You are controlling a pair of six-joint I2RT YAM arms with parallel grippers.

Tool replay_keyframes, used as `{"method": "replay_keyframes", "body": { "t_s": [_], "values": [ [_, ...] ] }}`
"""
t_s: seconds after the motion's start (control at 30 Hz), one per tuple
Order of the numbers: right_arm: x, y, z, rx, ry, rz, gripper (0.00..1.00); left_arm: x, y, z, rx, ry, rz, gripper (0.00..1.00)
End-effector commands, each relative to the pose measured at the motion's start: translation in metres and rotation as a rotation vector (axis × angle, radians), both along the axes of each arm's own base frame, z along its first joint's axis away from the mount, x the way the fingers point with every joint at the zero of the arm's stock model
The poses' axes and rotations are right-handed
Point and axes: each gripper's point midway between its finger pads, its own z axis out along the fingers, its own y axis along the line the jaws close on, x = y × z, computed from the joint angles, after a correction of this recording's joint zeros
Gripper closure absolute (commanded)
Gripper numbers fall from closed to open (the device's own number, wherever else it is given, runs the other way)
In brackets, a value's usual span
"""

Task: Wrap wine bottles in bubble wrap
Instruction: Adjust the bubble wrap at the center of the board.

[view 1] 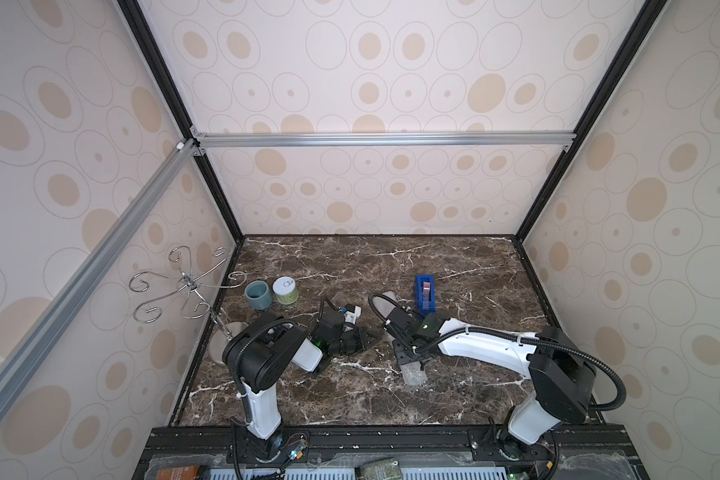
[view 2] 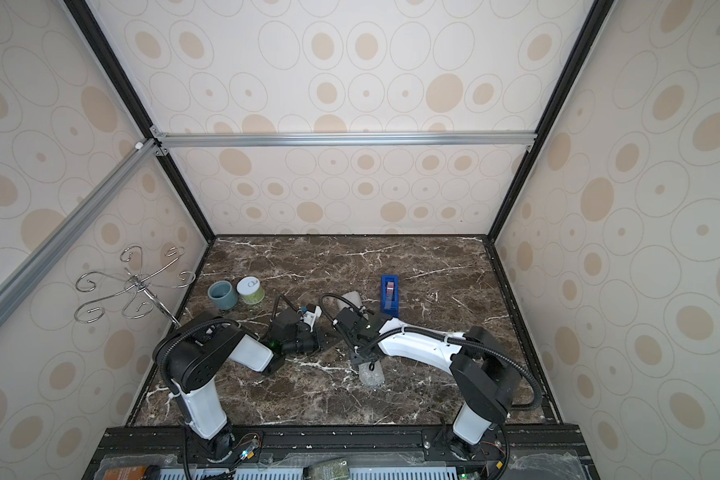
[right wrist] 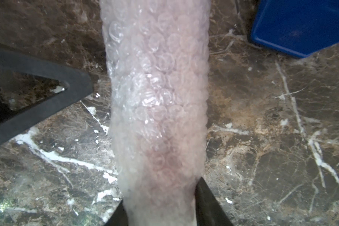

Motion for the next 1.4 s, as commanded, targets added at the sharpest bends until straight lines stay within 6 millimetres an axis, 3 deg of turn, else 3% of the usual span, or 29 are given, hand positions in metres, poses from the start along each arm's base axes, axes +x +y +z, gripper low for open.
{"method": "replay_keyframes", "body": {
  "t_s": [0.0,0.63,0.9,1.1,1.37],
  "values": [
    [-0.022,-0.023,-0.045,-0.094,0.107,-0.025,0.66,0.004,-0.001,-0.016,0.066,0.013,0.014,1.0],
    [-0.032,-0.024,-0.058,0.0,0.135,-0.035,0.66,0.007,-0.032,-0.034,0.099,0.029,0.009,1.0],
    [-0.035,-0.041,-0.068,0.08,0.175,-0.103,0.66,0.012,-0.039,-0.025,0.09,-0.002,-0.008,0.76],
    [-0.036,-0.049,-0.069,0.083,0.179,-0.122,0.66,0.019,-0.029,-0.013,0.104,-0.037,-0.003,0.65],
    [-0.034,-0.046,-0.068,0.083,0.183,-0.116,0.66,0.028,-0.003,0.004,0.151,-0.076,0.023,0.63]
  ]
}}
